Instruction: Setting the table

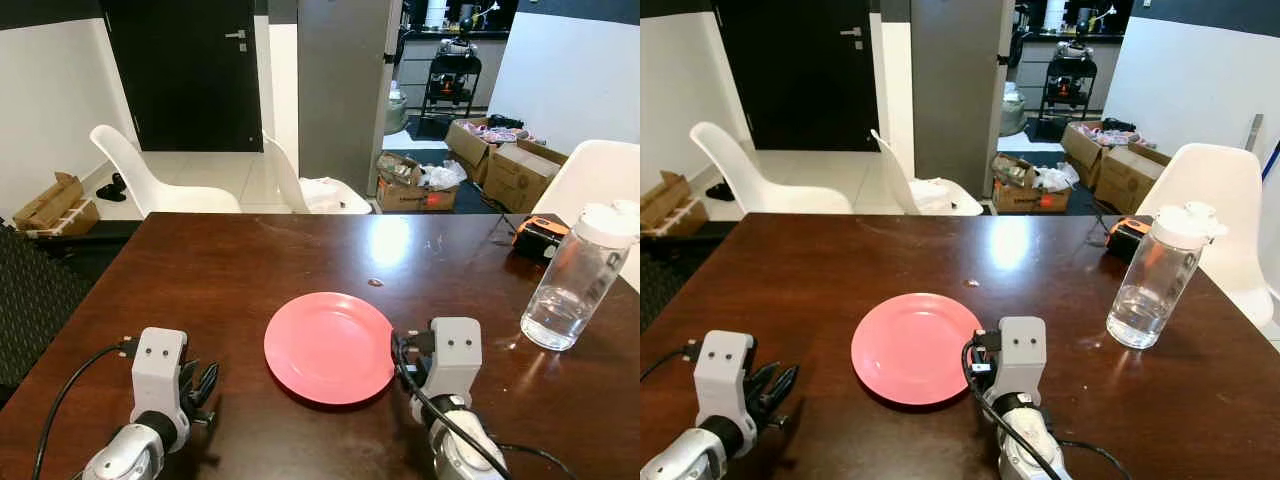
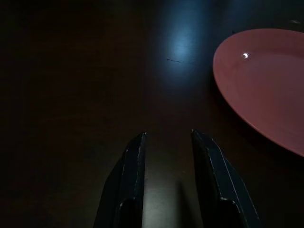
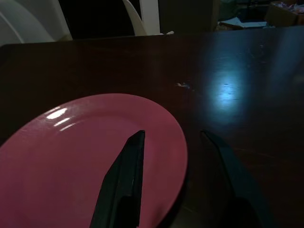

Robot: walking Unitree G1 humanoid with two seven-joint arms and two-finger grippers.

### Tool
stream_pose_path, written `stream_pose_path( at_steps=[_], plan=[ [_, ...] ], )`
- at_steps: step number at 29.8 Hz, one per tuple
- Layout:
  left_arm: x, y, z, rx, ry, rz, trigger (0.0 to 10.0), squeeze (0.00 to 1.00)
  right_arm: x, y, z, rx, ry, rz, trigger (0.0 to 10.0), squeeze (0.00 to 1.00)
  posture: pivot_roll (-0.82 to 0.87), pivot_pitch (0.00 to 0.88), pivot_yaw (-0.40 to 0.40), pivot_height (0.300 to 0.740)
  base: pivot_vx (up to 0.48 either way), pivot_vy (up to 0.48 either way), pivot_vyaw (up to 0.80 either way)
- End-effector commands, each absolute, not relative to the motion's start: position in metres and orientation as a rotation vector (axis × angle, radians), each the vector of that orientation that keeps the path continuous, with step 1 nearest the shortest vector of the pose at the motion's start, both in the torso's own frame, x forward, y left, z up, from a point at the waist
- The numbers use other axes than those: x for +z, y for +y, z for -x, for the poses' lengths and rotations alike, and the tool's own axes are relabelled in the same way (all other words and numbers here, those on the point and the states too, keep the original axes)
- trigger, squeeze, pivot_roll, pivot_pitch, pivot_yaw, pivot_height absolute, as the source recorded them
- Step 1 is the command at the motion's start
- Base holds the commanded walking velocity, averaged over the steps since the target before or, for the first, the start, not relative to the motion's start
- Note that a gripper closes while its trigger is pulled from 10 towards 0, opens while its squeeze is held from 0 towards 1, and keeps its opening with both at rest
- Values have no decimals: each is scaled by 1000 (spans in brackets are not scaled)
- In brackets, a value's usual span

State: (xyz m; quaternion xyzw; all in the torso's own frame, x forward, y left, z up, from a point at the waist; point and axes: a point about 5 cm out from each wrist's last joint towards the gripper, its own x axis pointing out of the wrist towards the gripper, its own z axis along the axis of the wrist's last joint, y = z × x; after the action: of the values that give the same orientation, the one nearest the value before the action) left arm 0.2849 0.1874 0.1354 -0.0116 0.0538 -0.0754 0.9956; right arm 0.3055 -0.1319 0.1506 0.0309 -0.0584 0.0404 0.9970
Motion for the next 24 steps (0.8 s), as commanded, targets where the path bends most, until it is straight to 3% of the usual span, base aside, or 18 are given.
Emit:
stream_pose_path(
  at_steps=[1, 24],
  plan=[
    [132, 192, -282, -116, 124, 8, 10000, 0, 146, -133, -304, 73, -104, -58, 10000, 0, 30, 77, 87, 740, 0, 0, 0],
    [133, 194, -281, -101, 109, -20, 10000, 0, 143, -133, -305, 71, -97, -65, 10000, 0, 33, 85, 86, 740, -365, 0, 0]
  ],
)
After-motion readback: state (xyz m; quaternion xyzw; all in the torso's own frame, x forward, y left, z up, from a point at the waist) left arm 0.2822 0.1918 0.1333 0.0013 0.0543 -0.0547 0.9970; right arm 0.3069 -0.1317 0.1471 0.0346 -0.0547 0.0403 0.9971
